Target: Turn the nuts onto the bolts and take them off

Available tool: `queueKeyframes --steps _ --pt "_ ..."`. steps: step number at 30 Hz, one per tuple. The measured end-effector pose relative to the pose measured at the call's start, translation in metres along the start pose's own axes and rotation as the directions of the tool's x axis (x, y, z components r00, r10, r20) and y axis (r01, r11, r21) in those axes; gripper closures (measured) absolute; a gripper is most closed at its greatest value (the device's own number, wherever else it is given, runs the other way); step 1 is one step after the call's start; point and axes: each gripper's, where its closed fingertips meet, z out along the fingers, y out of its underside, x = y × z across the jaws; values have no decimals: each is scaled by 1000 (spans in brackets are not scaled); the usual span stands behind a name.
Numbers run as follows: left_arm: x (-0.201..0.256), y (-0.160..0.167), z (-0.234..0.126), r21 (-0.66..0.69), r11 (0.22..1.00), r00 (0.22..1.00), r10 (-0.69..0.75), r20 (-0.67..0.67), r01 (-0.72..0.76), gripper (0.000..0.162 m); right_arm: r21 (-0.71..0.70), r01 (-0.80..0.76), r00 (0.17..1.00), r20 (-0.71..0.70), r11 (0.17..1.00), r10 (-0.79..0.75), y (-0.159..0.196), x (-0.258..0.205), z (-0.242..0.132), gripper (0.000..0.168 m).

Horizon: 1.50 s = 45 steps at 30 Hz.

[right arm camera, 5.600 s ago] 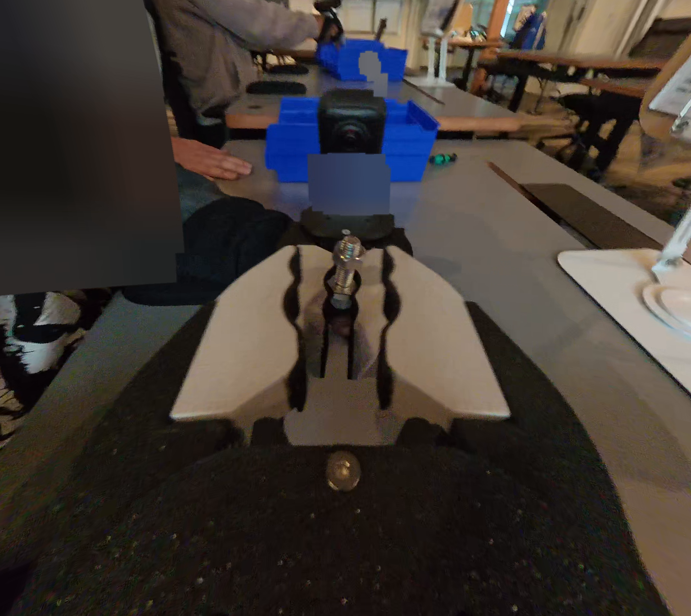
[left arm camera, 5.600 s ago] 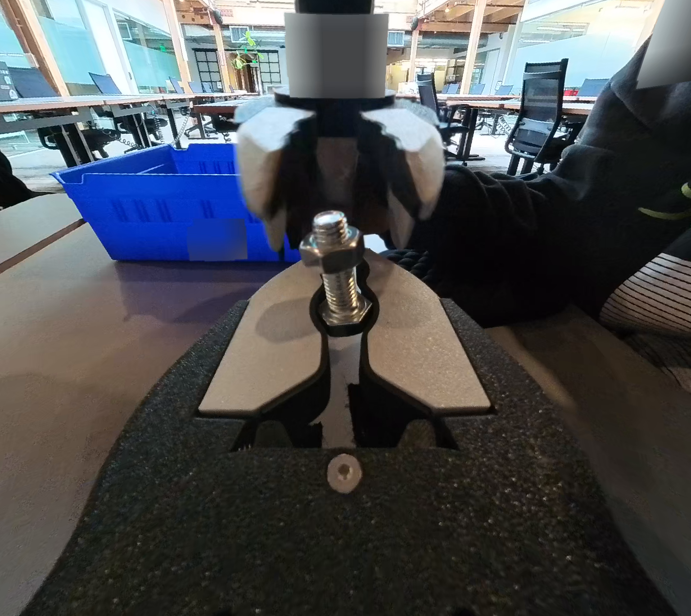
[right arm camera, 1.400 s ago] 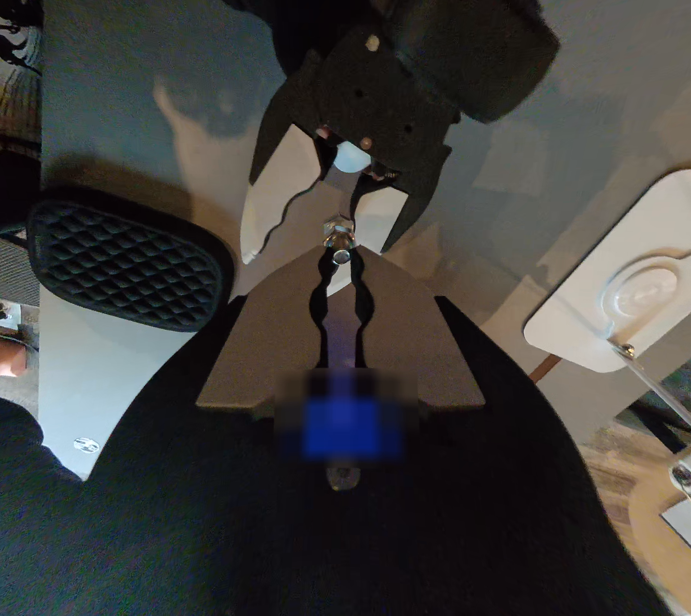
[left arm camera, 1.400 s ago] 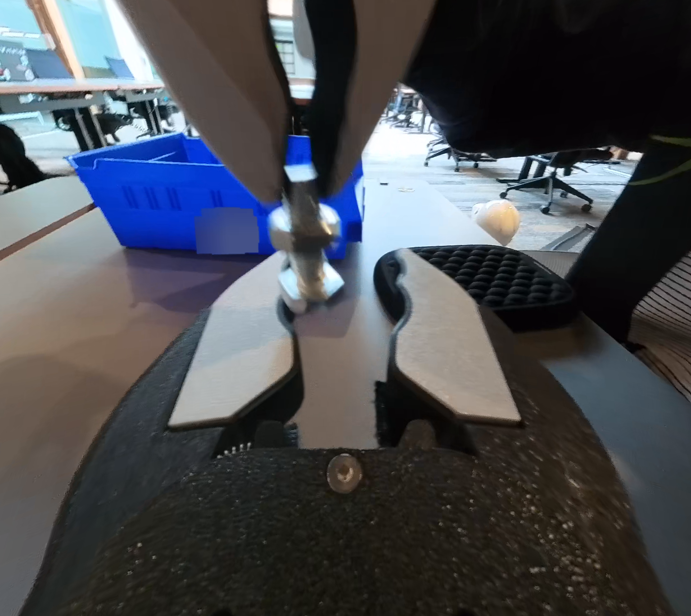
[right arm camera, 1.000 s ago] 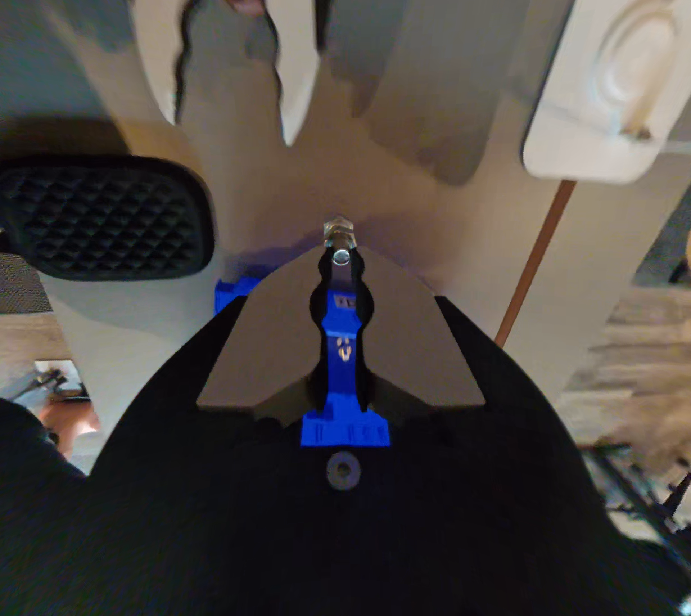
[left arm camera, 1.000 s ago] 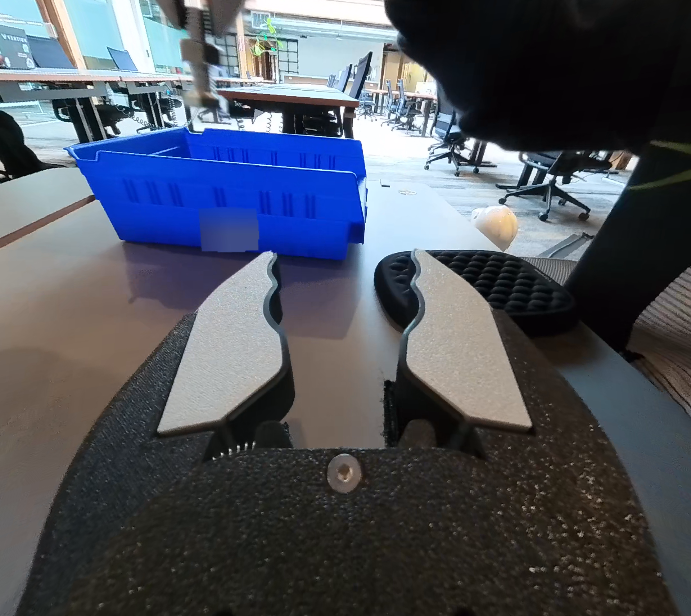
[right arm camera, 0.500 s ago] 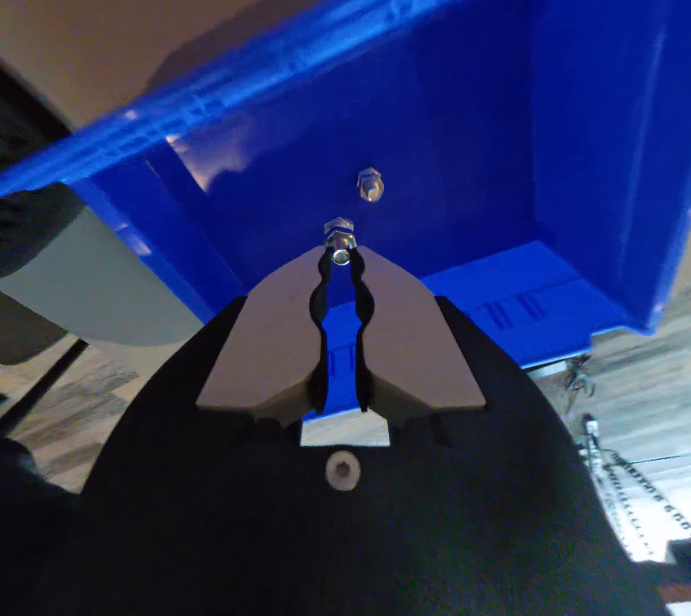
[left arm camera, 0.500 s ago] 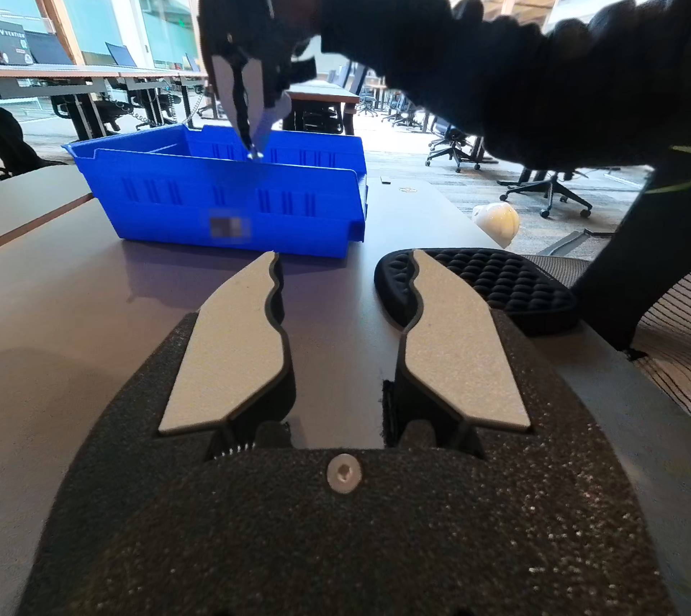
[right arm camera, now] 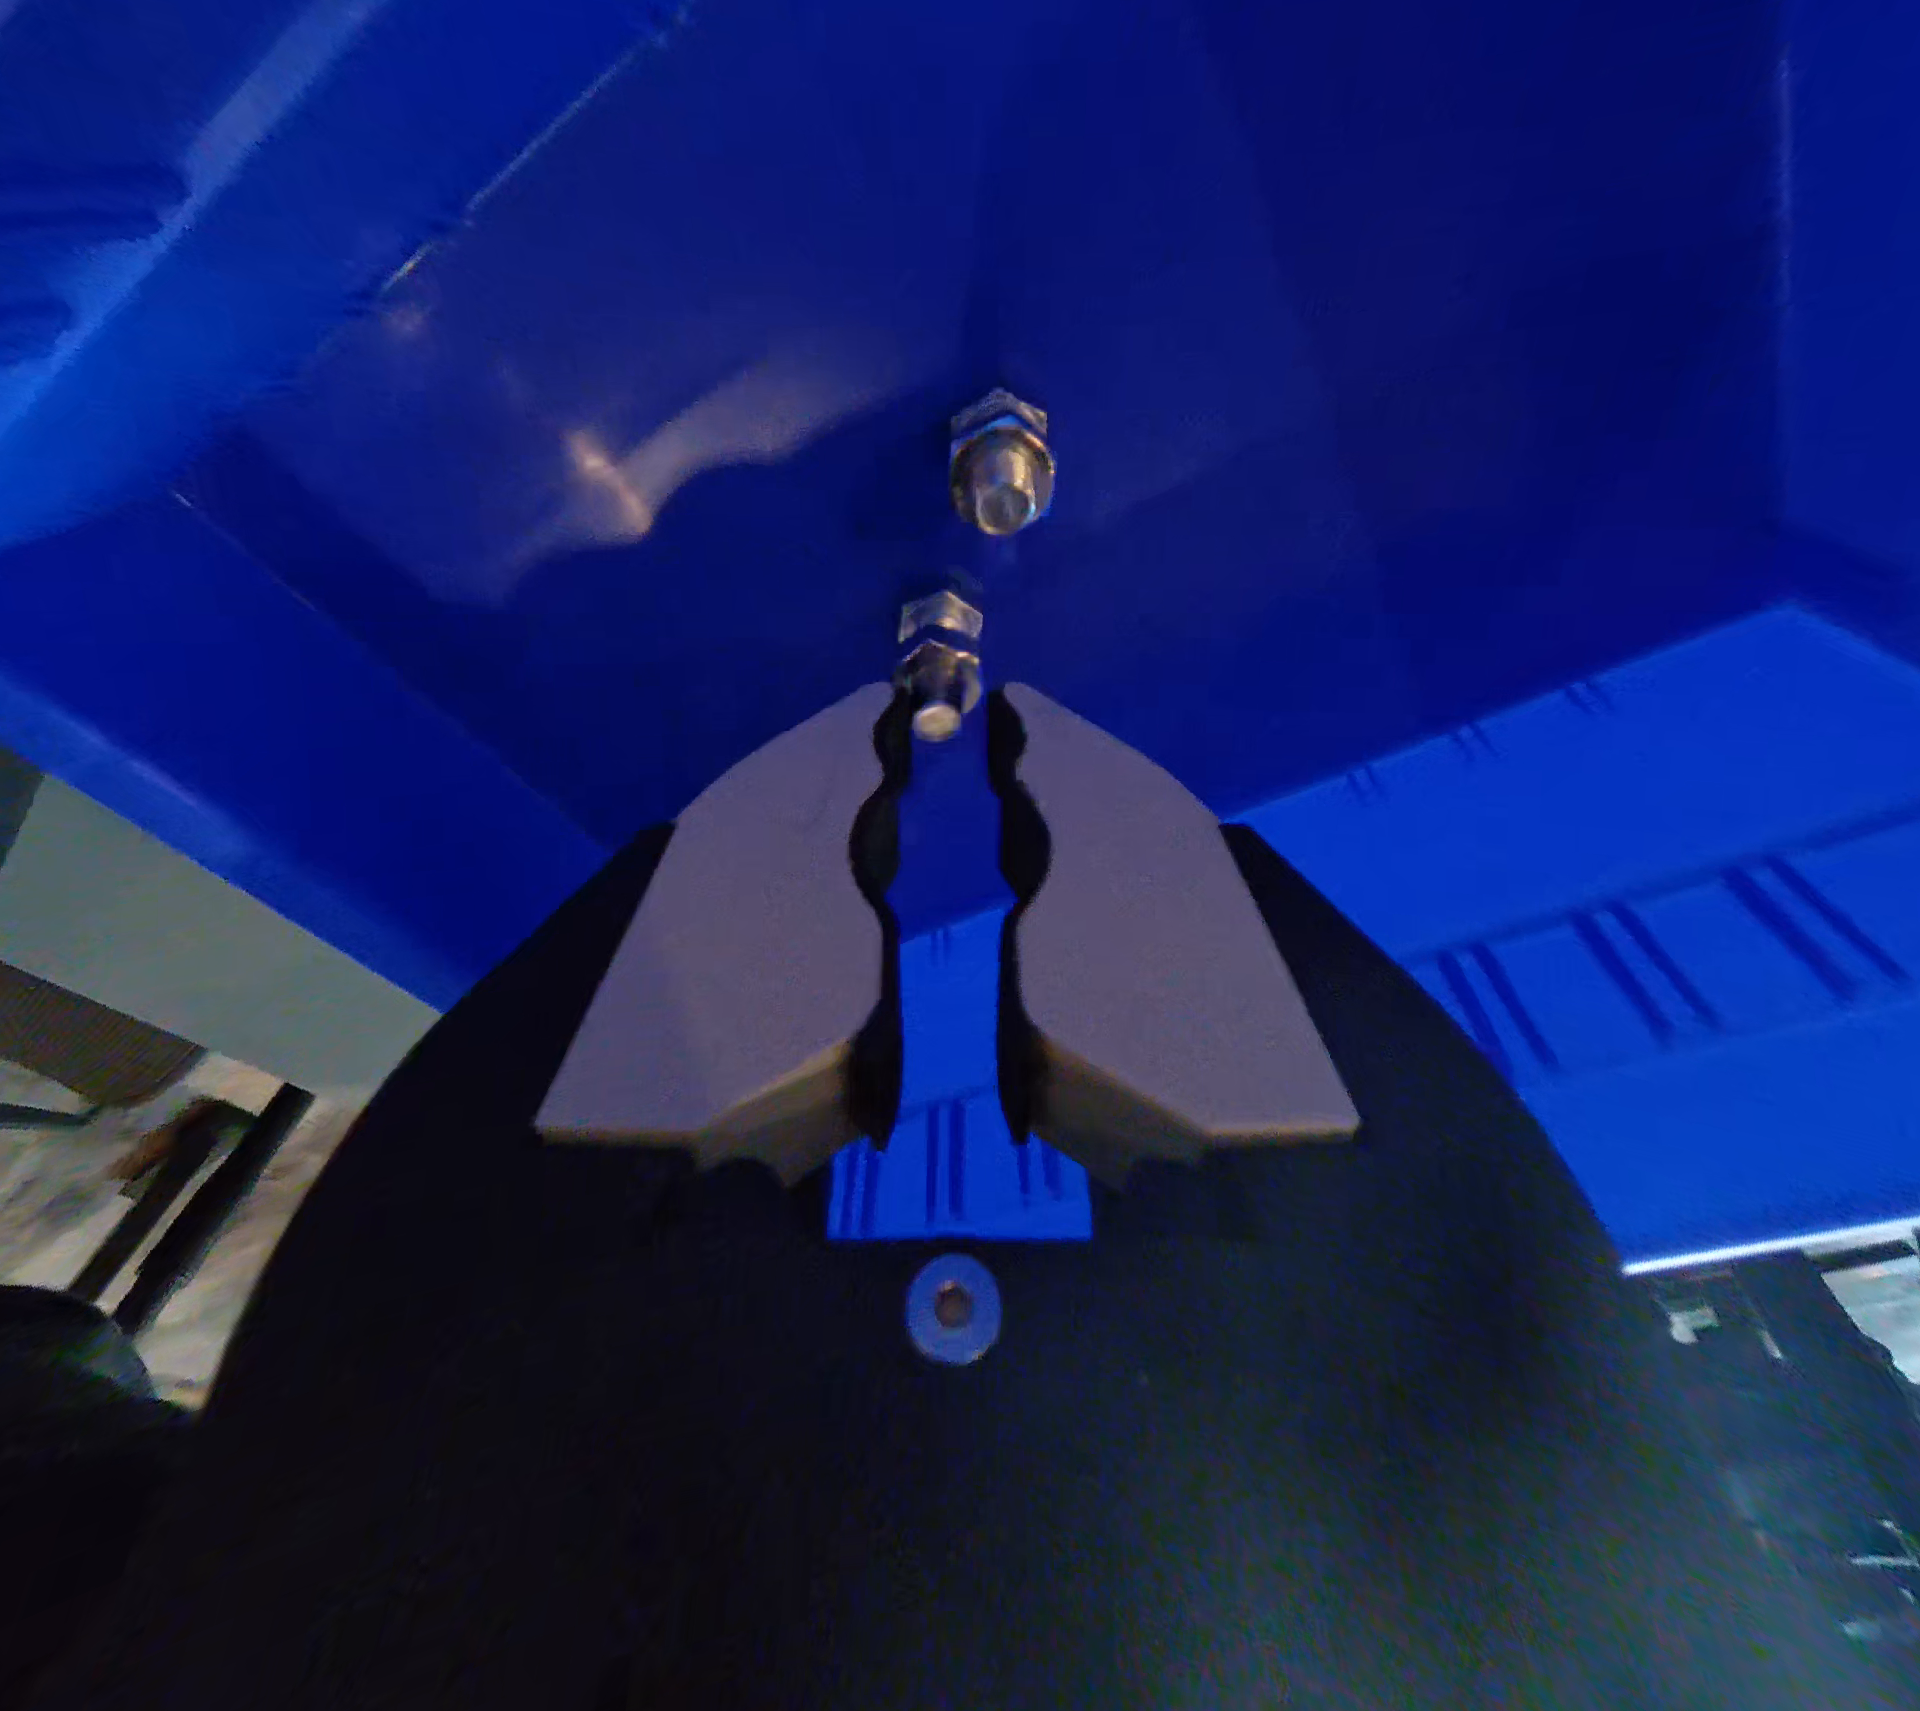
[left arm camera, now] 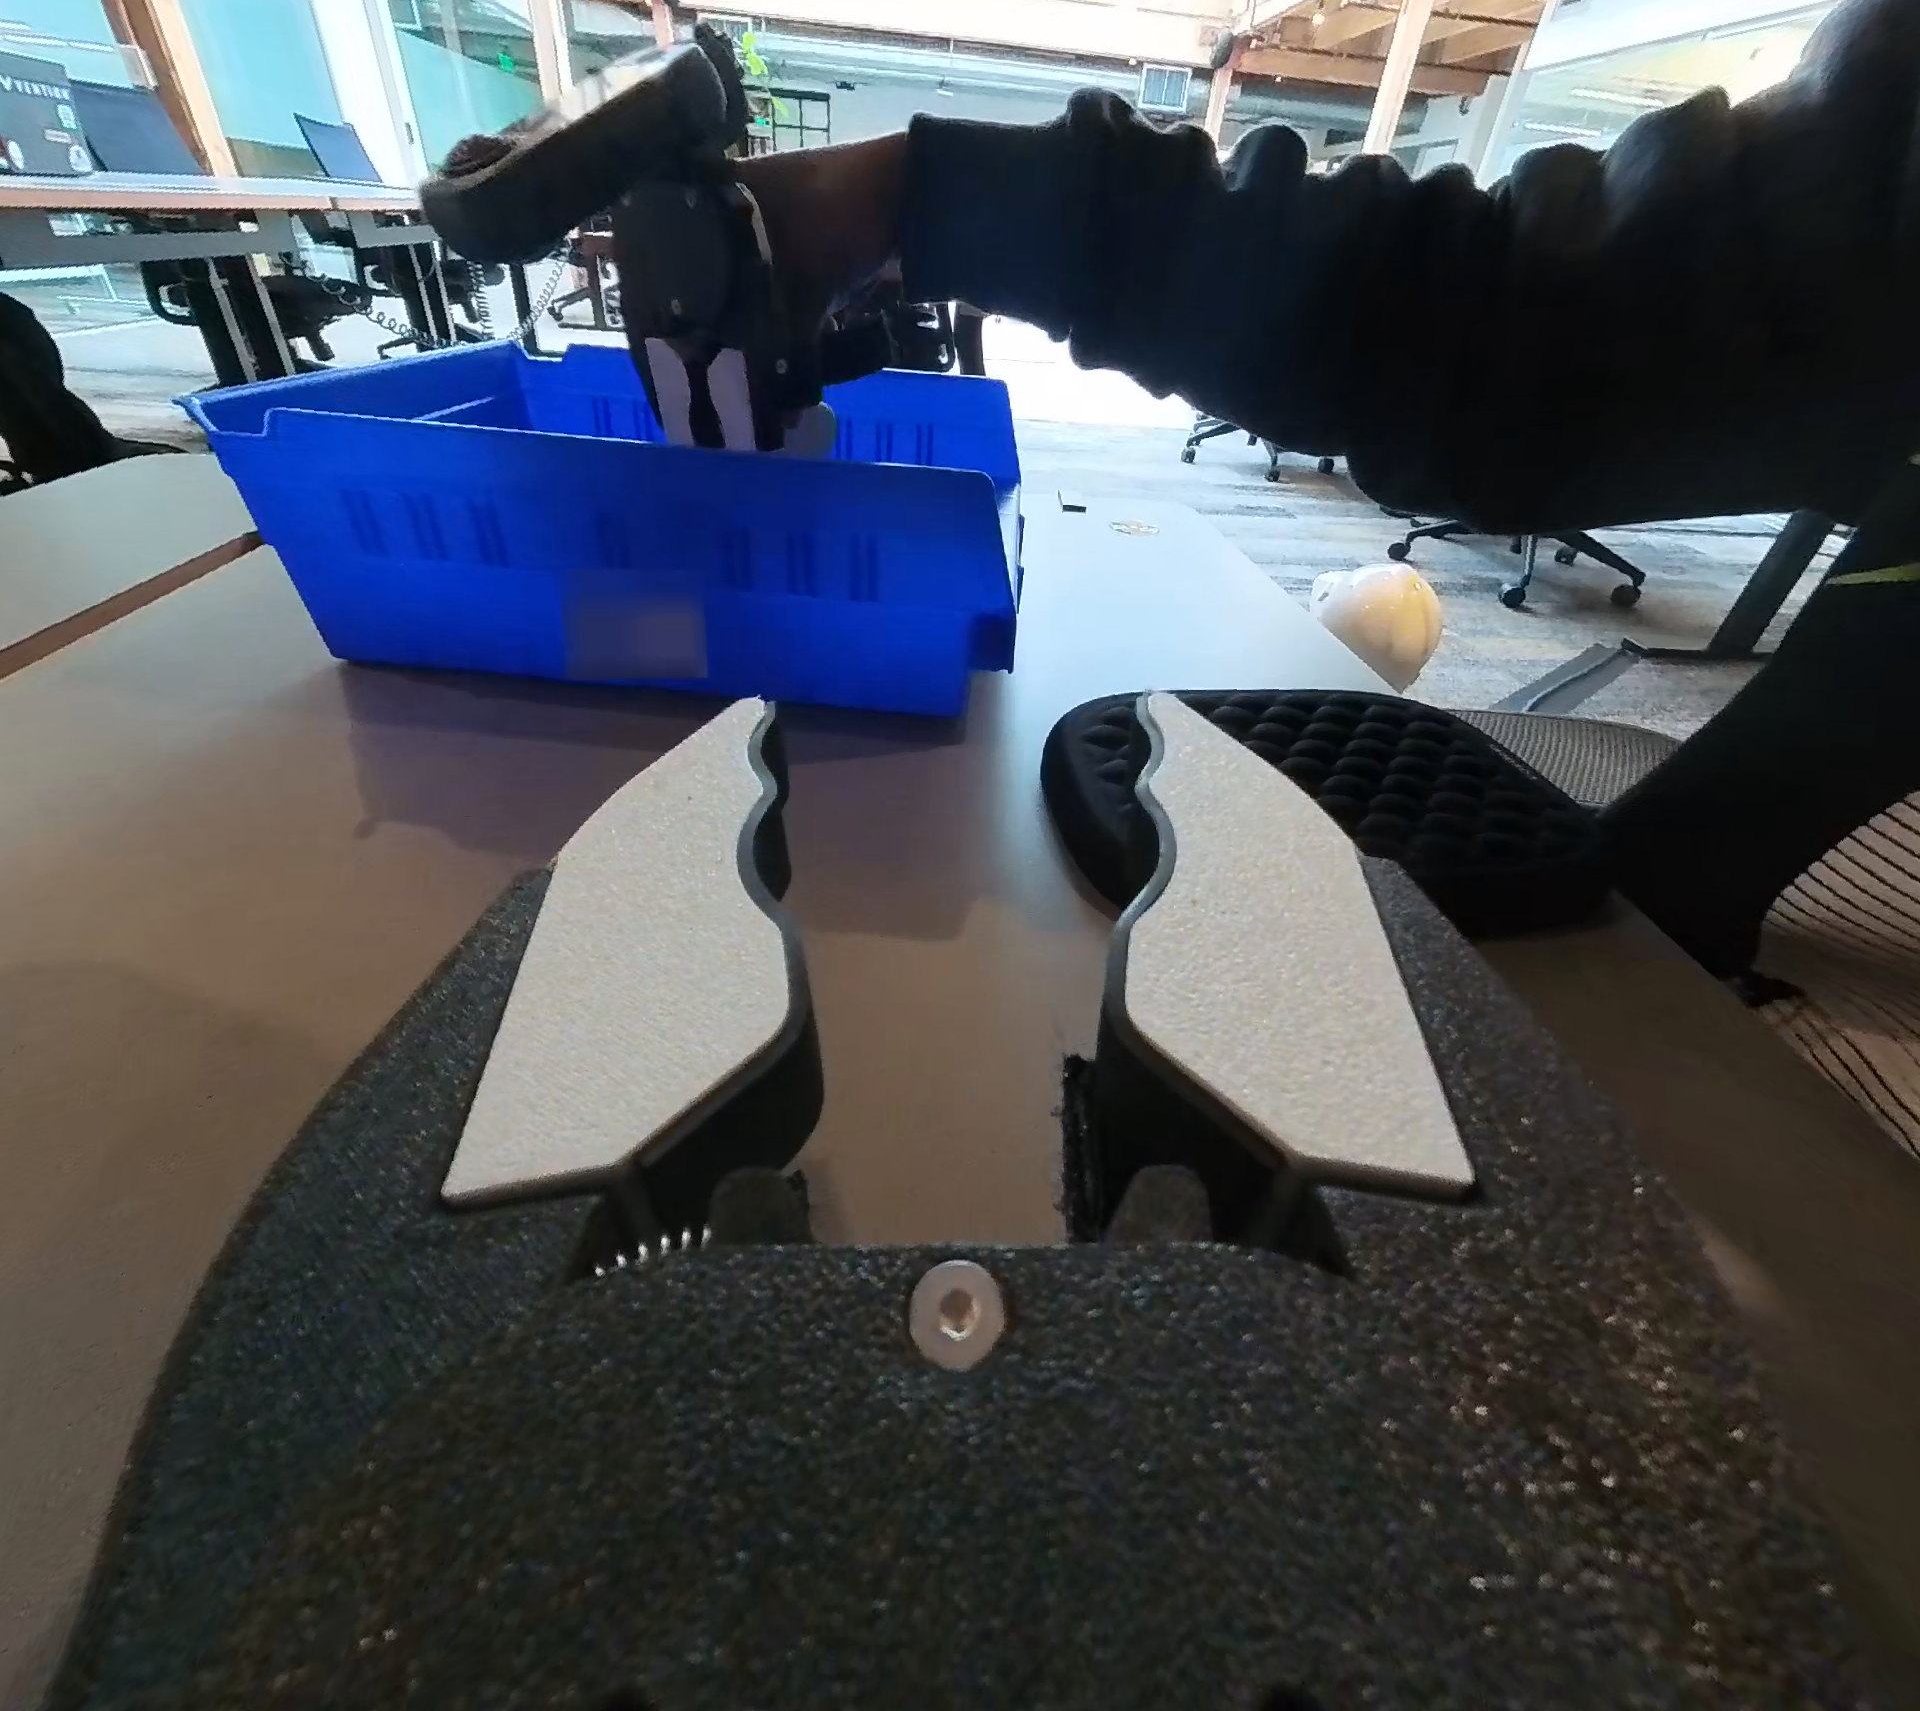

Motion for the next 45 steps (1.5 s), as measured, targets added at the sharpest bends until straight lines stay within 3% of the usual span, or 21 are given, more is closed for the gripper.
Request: queueKeyframes --steps 5,13,17,21,22,27,31,36,41,45 --pt "-1 0 0 1 1000 1000 -1 2 1 98 57 -63 997 -51 996 66 0 4 -19 138" --pt "-2 0 0 -3 1000 1000 2 4 -2 98 493 10 957 -256 870 135 -41 -31 -106 124" --pt "-2 -2 0 -3 1000 1000 18 10 -18 98 712 100 947 -281 695 152 -82 -87 -145 105" --pt "-5 -9 -4 23 999 999 24 36 -25 98 894 190 963 -250 407 99 -135 -154 -171 83" --pt "-6 -12 -5 36 999 999 27 41 -29 98 918 199 967 -240 343 81 -147 -167 -172 71" --pt "-10 -18 -12 42 997 995 58 87 -62 98 939 234 953 -272 251 132 -188 -172 -143 42" --pt "-18 -24 -21 31 995 986 85 145 -90 98 970 188 968 -210 153 138 -198 -173 -135 46" --pt "-32 -38 -49 -34 991 947 132 294 -128 96 991 120 986 -126 61 110 -197 -176 -134 70" --pt "-34 -66 -106 -63 993 872 118 476 -100 98 992 105 989 -112 69 100 -197 -178 -125 79" --pt "-27 -78 -168 -154 986 749 147 646 -62 100 992 86 991 -95 95 95 -198 -177 -119 81"
